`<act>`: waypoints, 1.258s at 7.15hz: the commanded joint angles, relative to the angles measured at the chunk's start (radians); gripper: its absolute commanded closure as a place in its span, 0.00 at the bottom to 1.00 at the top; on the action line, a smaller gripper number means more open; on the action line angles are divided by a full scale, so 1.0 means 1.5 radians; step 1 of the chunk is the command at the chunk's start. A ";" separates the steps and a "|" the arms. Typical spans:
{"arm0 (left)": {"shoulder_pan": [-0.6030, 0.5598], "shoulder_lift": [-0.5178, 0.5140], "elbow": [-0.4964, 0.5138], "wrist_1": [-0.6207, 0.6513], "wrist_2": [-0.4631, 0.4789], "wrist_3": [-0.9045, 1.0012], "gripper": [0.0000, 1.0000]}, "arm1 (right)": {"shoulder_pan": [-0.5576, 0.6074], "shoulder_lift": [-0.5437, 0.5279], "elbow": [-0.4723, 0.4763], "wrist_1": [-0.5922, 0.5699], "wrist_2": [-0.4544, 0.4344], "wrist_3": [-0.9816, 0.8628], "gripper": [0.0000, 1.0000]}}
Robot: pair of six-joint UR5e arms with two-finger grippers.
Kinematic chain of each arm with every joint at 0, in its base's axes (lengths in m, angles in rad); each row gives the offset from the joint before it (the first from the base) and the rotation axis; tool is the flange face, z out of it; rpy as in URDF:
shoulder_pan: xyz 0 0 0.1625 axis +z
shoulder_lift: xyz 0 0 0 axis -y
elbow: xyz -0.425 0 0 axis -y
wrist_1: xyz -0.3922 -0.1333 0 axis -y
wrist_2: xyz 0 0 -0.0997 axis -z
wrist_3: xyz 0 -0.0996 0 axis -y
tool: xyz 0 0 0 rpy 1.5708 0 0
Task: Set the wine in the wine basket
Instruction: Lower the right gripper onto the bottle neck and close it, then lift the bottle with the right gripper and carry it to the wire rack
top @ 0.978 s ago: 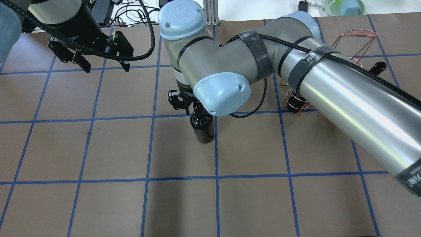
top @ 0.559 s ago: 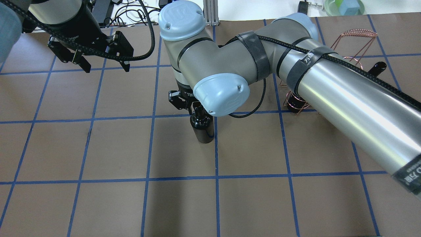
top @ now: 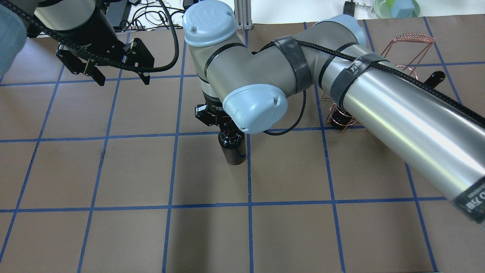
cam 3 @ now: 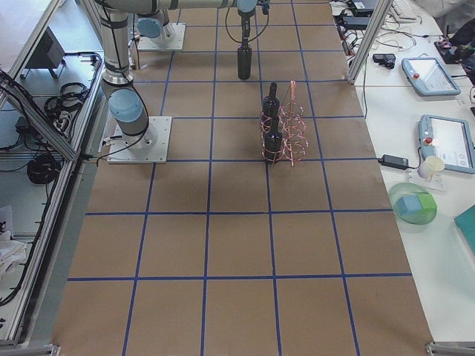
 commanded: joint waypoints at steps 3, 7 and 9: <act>0.000 0.002 0.000 0.000 0.000 0.000 0.00 | -0.034 -0.012 -0.013 0.006 -0.012 -0.041 1.00; -0.001 0.004 -0.005 0.000 0.000 -0.001 0.00 | -0.158 -0.119 -0.013 0.121 -0.017 -0.177 1.00; -0.001 0.004 -0.005 0.001 0.000 0.000 0.00 | -0.231 -0.182 -0.013 0.212 -0.016 -0.241 1.00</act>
